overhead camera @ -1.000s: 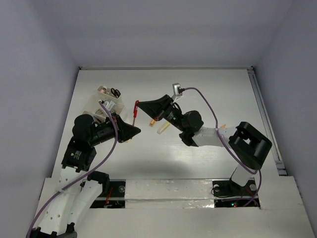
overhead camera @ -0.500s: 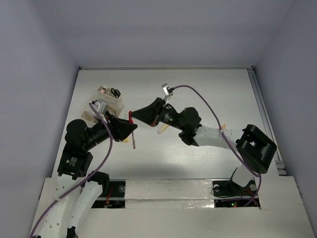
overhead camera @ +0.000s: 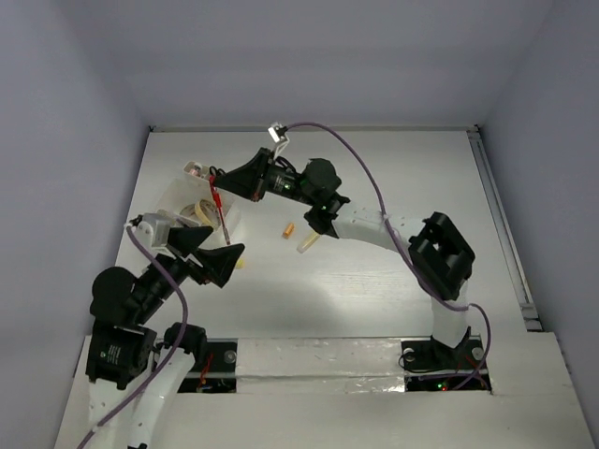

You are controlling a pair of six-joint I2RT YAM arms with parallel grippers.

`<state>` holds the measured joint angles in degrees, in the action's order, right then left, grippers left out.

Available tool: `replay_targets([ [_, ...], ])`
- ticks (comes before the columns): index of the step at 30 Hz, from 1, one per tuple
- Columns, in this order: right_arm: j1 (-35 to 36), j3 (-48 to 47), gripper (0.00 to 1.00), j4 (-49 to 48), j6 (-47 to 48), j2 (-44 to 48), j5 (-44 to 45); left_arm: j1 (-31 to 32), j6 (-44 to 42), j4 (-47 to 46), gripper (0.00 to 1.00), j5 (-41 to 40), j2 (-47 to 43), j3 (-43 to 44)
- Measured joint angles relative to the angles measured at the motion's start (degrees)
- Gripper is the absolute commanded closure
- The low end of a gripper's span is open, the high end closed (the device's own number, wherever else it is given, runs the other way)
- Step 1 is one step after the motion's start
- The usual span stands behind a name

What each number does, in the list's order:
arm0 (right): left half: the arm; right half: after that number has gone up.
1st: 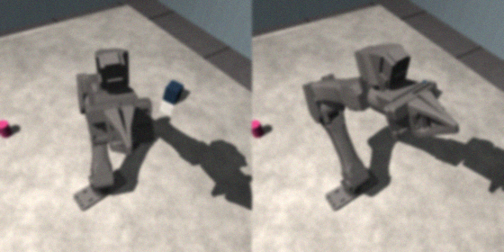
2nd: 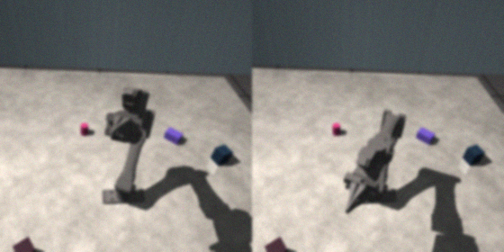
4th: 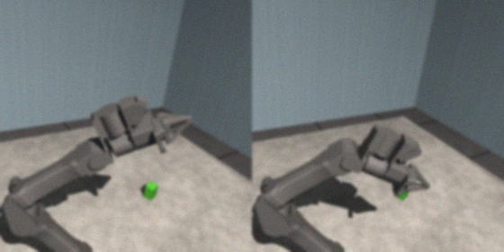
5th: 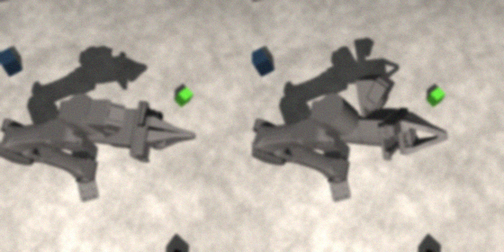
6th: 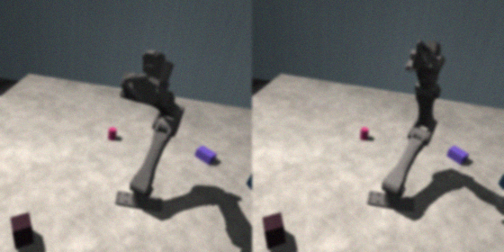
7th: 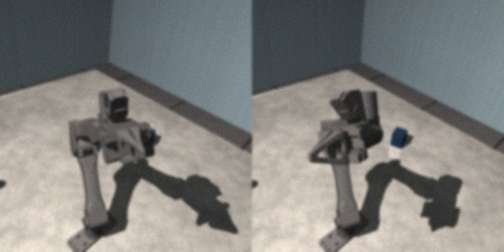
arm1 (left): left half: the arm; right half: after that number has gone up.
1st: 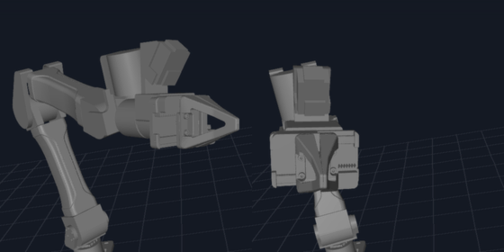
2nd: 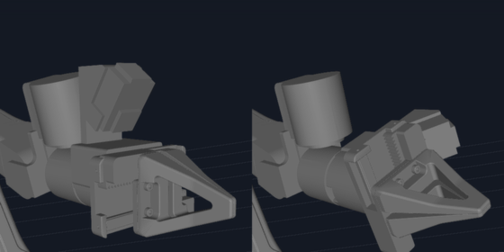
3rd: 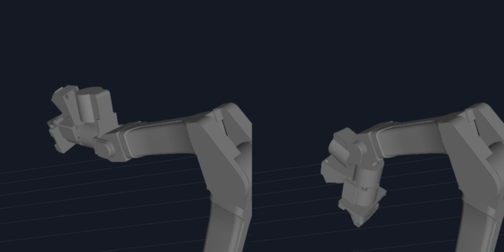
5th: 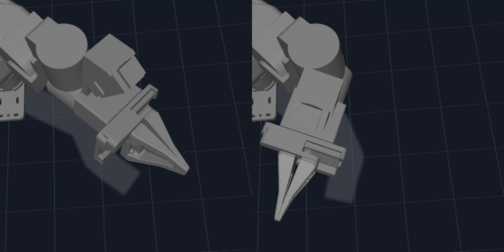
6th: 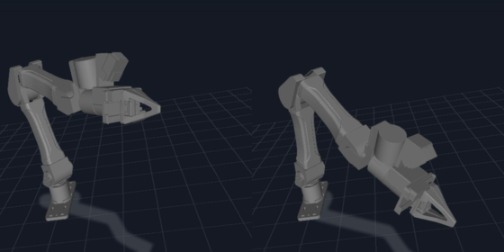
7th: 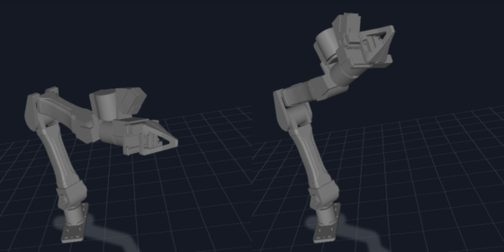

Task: Sort the stationery into containers
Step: Place the pen in the storage box.

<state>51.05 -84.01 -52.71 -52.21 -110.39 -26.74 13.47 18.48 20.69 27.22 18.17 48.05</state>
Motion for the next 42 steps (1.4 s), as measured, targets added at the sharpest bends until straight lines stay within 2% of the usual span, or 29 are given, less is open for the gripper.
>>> replay_targets([
  [5, -0.1, -12.0, 1.0, 5.2, 2.8, -9.6, 0.5, 0.0, -0.2, -3.7, 0.01, -2.7, -1.0, 6.6],
  [8, 0.0, -20.9, 1.0, 10.0, 5.4, -16.0, 1.1, 0.0, -0.8, -7.2, 0.01, -4.2, -1.1, 7.4],
  [14, 0.7, -37.8, 1.0, 19.8, 11.1, -26.3, 2.4, 0.0, -2.2, -11.5, 0.01, -7.3, -0.7, 3.4],
  [20, 1.9, -47.6, 1.0, 24.0, 15.6, -32.1, 3.7, 0.0, -2.4, -15.5, 0.01, -7.7, 2.3, -0.5],
  [26, 3.0, -51.6, 1.0, 24.9, 19.1, -35.6, 4.8, 0.0, -2.3, -18.8, 0.01, -8.0, 2.9, -2.0],
  [36, 4.4, -51.6, 1.0, 24.8, 22.0, -37.9, 5.2, 0.0, -2.3, -22.2, 0.01, -8.0, 3.6, -2.6],
  [42, 4.9, -48.5, 1.0, 20.5, 23.1, -37.8, 5.0, 0.0, -2.4, -22.2, 0.01, -8.2, 3.9, -2.7],
])
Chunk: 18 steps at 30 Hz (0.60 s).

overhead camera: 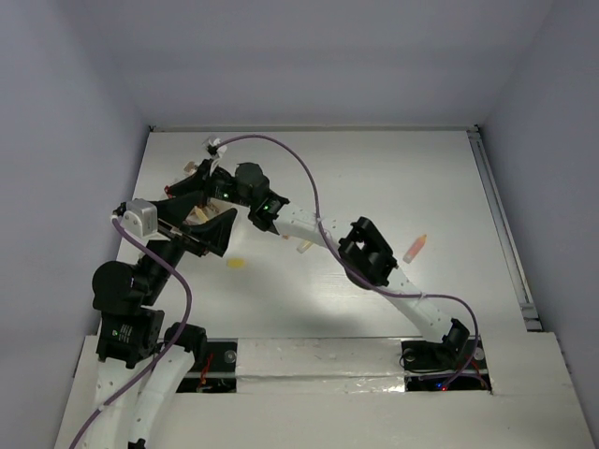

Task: Sort the stationery into containers
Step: Place the pen in the storage box.

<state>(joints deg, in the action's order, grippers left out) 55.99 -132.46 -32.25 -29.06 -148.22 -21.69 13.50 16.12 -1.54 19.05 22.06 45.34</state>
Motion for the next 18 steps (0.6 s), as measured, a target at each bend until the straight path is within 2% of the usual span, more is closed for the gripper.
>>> replay_targets([
  [10, 0.0, 9.3, 1.0, -6.0, 0.4, 1.0, -1.6, 0.0, 0.0, 0.0, 0.01, -1.5, 0.0, 0.0],
  [13, 0.0, 12.5, 0.97, -6.6, 0.4, 3.2, -2.3, 0.0, 0.0, 0.0, 0.01, -2.0, 0.0, 0.0],
  [16, 0.0, 15.9, 0.87, -7.0, 0.8, 5.9, -2.9, 0.0, 0.0, 0.1, 0.01, -2.6, 0.4, 0.0],
  [18, 0.0, 17.7, 0.73, -6.9, 0.9, 7.6, -3.2, 0.0, 0.0, 0.6, 0.01, -3.1, 1.0, 0.1],
])
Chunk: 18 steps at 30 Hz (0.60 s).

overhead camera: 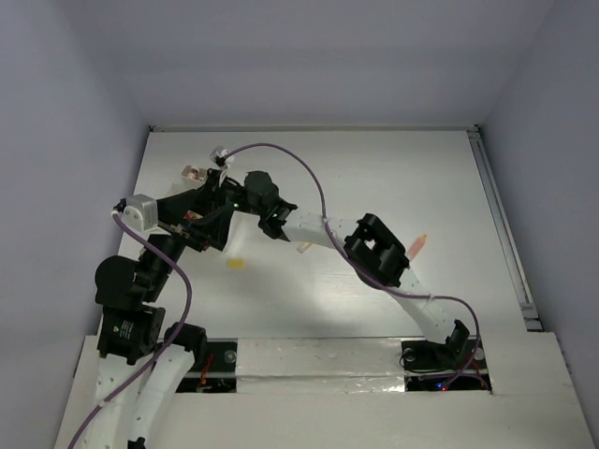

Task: Sort the stationery into containers
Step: Place the pen in the storage box.

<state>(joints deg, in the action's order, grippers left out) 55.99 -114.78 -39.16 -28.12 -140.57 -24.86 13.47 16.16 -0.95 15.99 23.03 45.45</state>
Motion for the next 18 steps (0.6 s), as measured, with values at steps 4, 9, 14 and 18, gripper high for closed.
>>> replay_targets([
  [4, 0.1, 1.4, 0.51, 0.5, 0.2, 2.2, -0.7, 0.0, 0.7, 1.5, 0.01, -0.6, 0.8, 0.4],
  [9, 0.5, 5.2, 0.42, 1.9, 0.5, 6.0, -0.6, 0.0, 1.4, 3.2, 0.01, -1.3, 0.7, 1.2],
  [14, 0.7, 10.4, 0.42, 3.2, 1.5, 10.7, 0.6, 0.0, 1.9, 5.1, 0.01, -1.7, 0.5, 2.4],
  [18, 0.7, 16.2, 0.42, 4.0, 2.7, 15.8, 2.7, 0.0, 2.1, 5.5, 0.01, -1.7, 0.5, 2.7],
])
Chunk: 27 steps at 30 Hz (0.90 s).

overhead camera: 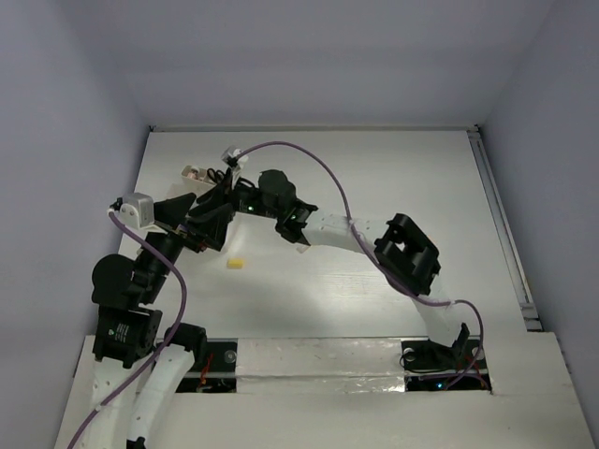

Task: Sort the stationery into containers
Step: Place the pen in the storage box, then pick up the pen from the center of the board.

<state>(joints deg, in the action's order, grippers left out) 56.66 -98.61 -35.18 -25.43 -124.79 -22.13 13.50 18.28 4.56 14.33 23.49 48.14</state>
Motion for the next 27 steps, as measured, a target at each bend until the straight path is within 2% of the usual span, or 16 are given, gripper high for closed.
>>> replay_targets([
  [1, 0.0, 2.1, 0.42, 0.2, 0.4, 1.7, 0.8, 0.0, 0.0, 0.1, 0.01, 0.0, 0.0, 0.0],
  [4, -0.2, 10.8, 0.59, 0.7, 1.5, 8.1, 4.1, 0.0, 0.0, 0.4, 0.01, 0.2, 0.0, 0.0],
  [5, -0.5, 14.7, 0.69, 0.6, 1.7, 11.0, 5.6, 0.0, 0.0, 0.6, 0.01, 0.5, 0.0, 0.0],
  [6, -0.7, 19.9, 0.9, 1.2, 1.4, 13.6, 7.1, 0.0, 0.0, 0.8, 0.01, 0.7, 0.1, 0.0],
  [7, -1.1, 21.7, 0.97, 1.8, 1.6, 16.3, 7.8, 0.0, -0.1, 1.0, 0.01, 1.1, 0.1, 0.0],
  [8, -1.7, 25.1, 1.0, 3.0, 1.1, 19.2, 9.8, 0.0, -0.3, 1.1, 0.01, 1.8, 0.1, -0.1],
  [10, -3.2, 30.4, 1.0, 6.9, 0.9, 24.1, 13.5, 0.0, -0.7, 1.1, 0.01, 3.4, 0.2, -0.6],
  [11, -4.0, 32.2, 0.97, 9.2, 0.7, 26.1, 15.7, 0.0, -0.9, 1.1, 0.01, 4.3, 0.2, -1.1],
  [13, -5.6, 34.5, 0.74, 16.1, 0.7, 30.0, 20.8, 0.0, -1.3, 1.0, 0.01, 6.3, 0.2, -2.6],
  [14, -6.0, 34.9, 0.47, 19.7, 0.6, 31.5, 23.8, 0.0, -1.3, 1.0, 0.01, 7.4, 0.2, -3.8],
  [15, -6.3, 35.0, 0.37, 23.1, 0.7, 32.6, 25.9, 0.0, -1.3, 1.0, 0.01, 8.5, 0.2, -5.0],
  [18, -6.9, 35.0, 0.21, 32.8, 0.5, 35.0, 32.6, 0.0, -1.2, 0.9, 0.01, 11.3, -0.2, -9.0],
  [22, -8.9, 34.4, 0.18, 42.8, -0.6, 33.1, 36.4, 0.0, -0.9, 1.5, 0.01, 13.3, -1.6, -13.0],
  [27, -11.5, 29.4, 0.18, 51.7, -2.4, 24.0, 38.8, 0.3, -0.8, 1.6, 0.01, 14.1, -3.4, -13.3],
])
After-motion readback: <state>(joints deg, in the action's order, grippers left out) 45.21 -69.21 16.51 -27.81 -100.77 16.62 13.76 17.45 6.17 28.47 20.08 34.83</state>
